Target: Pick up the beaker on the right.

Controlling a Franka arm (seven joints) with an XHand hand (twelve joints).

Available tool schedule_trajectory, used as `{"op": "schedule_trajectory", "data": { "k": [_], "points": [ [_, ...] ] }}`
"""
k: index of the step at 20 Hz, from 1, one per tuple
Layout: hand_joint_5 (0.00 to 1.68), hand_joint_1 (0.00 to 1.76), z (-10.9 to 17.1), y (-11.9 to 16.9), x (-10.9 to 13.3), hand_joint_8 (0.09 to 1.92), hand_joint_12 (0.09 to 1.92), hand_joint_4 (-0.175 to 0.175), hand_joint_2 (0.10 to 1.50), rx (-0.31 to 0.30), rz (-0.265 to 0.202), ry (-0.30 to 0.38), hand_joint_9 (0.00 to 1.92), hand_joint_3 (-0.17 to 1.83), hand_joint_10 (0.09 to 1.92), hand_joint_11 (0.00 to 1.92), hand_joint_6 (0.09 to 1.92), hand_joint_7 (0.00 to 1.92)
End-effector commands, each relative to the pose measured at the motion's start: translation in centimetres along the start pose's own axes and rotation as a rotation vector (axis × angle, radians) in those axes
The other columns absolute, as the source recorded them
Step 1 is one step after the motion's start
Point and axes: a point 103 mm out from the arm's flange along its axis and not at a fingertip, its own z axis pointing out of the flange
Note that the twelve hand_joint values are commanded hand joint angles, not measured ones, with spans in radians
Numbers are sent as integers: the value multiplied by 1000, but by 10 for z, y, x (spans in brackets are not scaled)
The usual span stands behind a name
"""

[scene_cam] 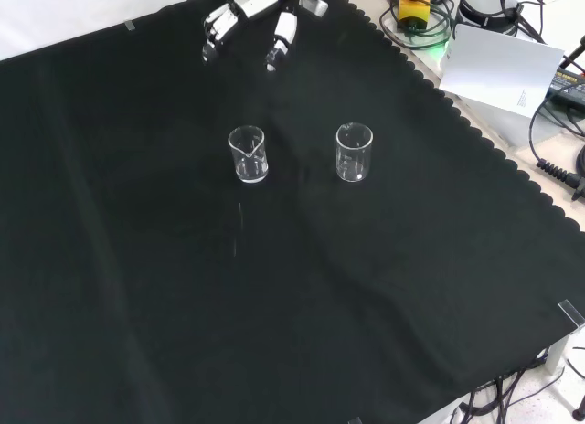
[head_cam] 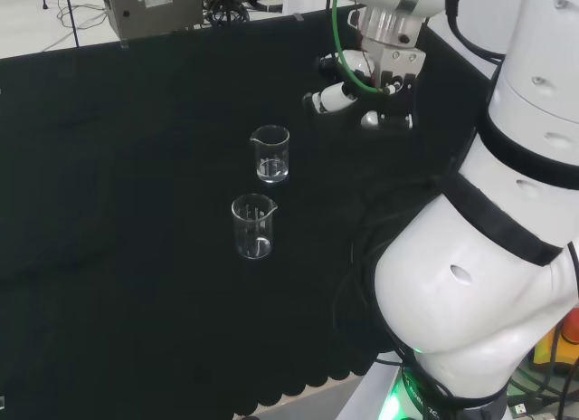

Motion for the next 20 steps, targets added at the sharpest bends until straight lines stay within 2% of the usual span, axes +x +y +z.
{"op": "schedule_trajectory", "data": {
  "k": [1,5,8,12,15,20],
  "points": [
    [326,649,44,18,-2,629,1273,-20,871,59,-13,52,298,226,680,0,87,182],
    [330,655,49,20,-3,630,1271,-22,863,61,-29,66,299,231,680,0,87,183],
    [324,679,54,21,-4,631,1267,-22,832,77,-68,110,297,229,677,0,87,181],
    [307,731,65,24,-7,639,1259,-22,709,66,-105,145,295,387,665,0,87,184],
    [316,754,70,28,-9,639,1258,-24,667,49,-123,186,284,442,659,0,87,177],
    [341,790,76,40,-8,640,1243,-30,628,52,-154,207,265,485,655,0,87,169]
  ]
}}
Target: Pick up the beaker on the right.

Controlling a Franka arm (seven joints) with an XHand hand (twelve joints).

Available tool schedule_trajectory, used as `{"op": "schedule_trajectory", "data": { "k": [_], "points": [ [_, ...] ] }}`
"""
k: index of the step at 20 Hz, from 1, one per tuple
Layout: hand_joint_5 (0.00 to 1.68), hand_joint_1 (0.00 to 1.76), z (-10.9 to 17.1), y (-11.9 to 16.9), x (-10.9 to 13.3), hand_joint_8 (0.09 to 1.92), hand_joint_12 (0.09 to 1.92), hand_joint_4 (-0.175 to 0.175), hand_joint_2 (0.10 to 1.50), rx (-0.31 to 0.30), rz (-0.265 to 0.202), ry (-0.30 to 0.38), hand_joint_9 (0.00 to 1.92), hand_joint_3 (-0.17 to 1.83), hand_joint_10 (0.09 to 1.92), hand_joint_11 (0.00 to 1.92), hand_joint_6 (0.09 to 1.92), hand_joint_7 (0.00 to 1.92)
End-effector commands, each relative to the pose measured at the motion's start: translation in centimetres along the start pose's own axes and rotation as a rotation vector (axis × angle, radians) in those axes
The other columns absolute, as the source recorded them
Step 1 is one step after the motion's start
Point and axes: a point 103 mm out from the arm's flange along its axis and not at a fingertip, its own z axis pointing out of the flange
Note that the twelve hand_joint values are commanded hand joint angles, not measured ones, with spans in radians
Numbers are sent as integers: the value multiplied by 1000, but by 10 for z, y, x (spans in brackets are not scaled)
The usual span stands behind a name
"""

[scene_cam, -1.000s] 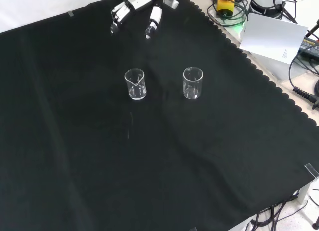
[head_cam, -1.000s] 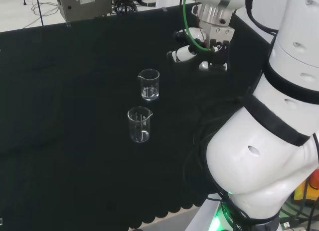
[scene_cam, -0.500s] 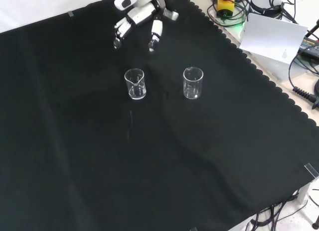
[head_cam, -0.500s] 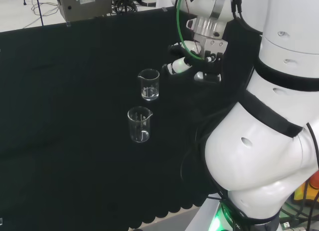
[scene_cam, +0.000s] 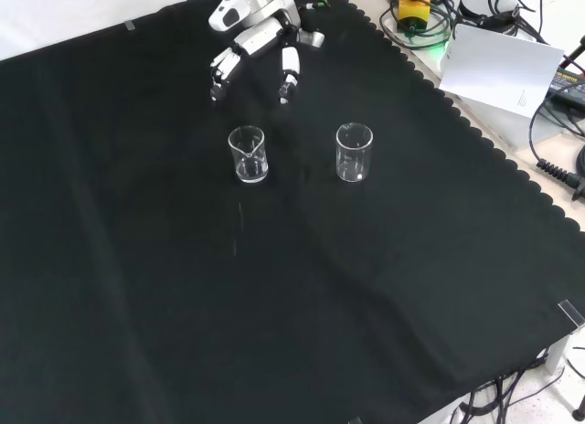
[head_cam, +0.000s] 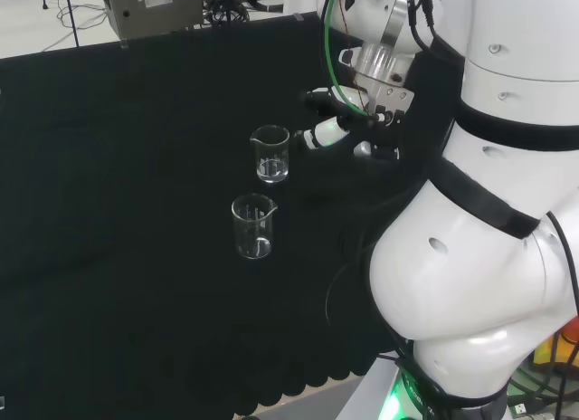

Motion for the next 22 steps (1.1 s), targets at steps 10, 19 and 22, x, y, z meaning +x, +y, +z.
{"op": "schedule_trajectory", "data": {
  "k": [10,19,22],
  "points": [
    [345,819,27,37,-9,644,1238,-29,600,-4,-85,133,279,511,653,0,87,182],
    [342,841,40,49,-10,641,1221,-28,579,-19,-130,161,269,537,638,0,87,186],
    [348,844,46,51,-9,642,1220,-28,576,-18,-156,184,270,541,637,0,87,188]
  ]
}}
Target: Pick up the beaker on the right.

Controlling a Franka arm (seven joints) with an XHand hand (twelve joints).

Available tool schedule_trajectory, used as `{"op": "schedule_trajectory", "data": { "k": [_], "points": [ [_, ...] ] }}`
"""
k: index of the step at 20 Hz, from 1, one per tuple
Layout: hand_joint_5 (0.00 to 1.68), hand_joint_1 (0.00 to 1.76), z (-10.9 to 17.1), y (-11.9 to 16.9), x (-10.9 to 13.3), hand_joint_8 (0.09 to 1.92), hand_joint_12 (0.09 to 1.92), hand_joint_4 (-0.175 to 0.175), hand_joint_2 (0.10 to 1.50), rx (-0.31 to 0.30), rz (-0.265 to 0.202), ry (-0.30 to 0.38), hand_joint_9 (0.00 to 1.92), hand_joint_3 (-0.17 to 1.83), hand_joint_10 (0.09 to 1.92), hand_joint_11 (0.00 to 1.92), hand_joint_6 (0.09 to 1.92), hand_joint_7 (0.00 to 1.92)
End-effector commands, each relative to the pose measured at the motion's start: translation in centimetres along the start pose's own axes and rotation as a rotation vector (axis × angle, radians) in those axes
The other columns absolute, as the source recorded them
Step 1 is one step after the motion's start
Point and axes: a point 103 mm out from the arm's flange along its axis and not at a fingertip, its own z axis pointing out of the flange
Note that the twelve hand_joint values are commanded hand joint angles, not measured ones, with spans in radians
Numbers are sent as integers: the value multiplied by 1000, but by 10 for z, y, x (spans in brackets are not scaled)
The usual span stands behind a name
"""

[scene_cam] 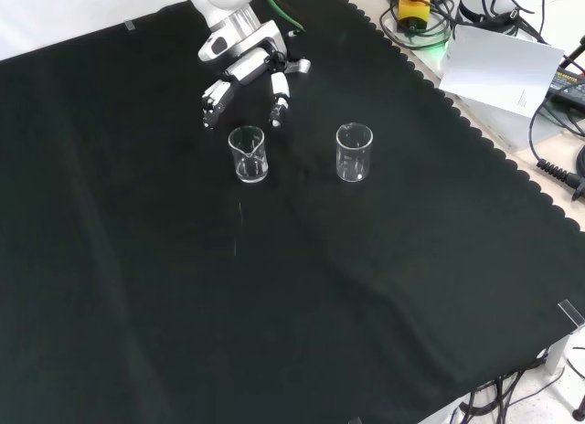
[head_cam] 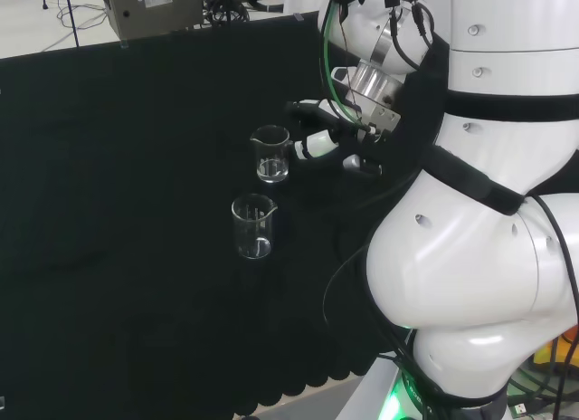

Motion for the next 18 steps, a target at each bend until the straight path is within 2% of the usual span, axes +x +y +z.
{"op": "schedule_trajectory", "data": {
  "k": [1,9,13,18],
  "points": [
    [350,844,11,7,-1,642,1220,-28,575,0,-49,41,271,542,637,0,87,189],
    [360,844,24,13,-4,648,1222,-27,553,14,-109,97,314,565,634,0,87,233],
    [366,850,28,20,-3,647,1222,-25,535,18,-122,129,345,588,622,0,87,264],
    [368,857,32,27,0,647,1221,-23,529,11,-143,135,350,591,619,0,87,267]
  ]
}}
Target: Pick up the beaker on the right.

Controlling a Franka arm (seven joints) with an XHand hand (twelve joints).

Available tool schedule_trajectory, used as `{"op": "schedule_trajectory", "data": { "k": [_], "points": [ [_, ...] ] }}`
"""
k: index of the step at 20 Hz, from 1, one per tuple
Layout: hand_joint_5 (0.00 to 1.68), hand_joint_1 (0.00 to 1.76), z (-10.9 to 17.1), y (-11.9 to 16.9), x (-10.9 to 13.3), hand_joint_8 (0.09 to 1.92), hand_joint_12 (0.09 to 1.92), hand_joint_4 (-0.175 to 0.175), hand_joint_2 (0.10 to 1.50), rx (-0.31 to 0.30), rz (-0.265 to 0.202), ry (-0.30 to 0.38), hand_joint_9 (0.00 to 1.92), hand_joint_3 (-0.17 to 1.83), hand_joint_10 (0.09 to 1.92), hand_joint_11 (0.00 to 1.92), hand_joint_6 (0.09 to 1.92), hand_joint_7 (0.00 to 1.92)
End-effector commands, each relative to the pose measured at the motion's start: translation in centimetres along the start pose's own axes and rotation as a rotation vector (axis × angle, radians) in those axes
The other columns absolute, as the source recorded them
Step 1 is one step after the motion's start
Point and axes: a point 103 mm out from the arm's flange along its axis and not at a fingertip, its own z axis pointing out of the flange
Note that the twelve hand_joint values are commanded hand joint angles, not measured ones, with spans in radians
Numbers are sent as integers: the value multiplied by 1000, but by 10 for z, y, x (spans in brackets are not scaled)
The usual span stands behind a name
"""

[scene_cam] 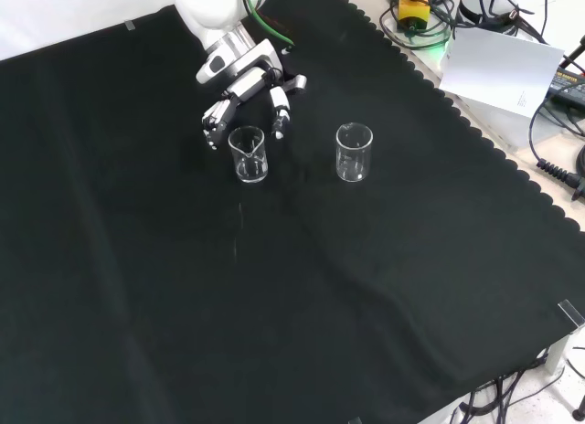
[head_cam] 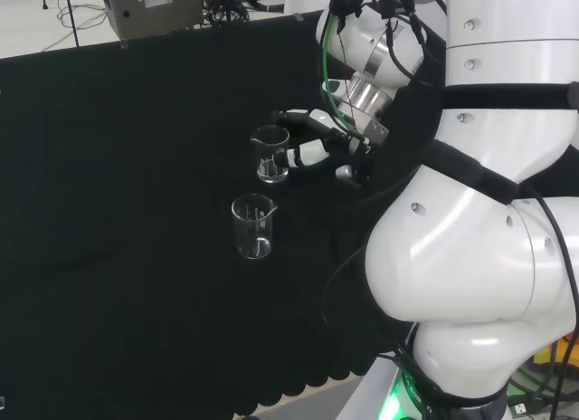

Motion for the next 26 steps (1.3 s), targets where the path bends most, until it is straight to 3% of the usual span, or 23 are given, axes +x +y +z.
{"op": "schedule_trajectory", "data": {
  "k": [1,8,19,26],
  "points": [
    [369,858,5,8,4,647,1221,-23,528,-11,-27,18,350,591,619,0,87,267],
    [385,803,9,13,4,654,1232,-22,512,-45,-32,42,366,553,612,0,87,280],
    [528,962,10,15,-1,679,1283,-21,528,-71,-28,38,440,572,602,0,87,360],
    [523,977,15,19,0,684,1308,-23,513,-69,-62,86,468,614,587,0,94,380]
  ]
}}
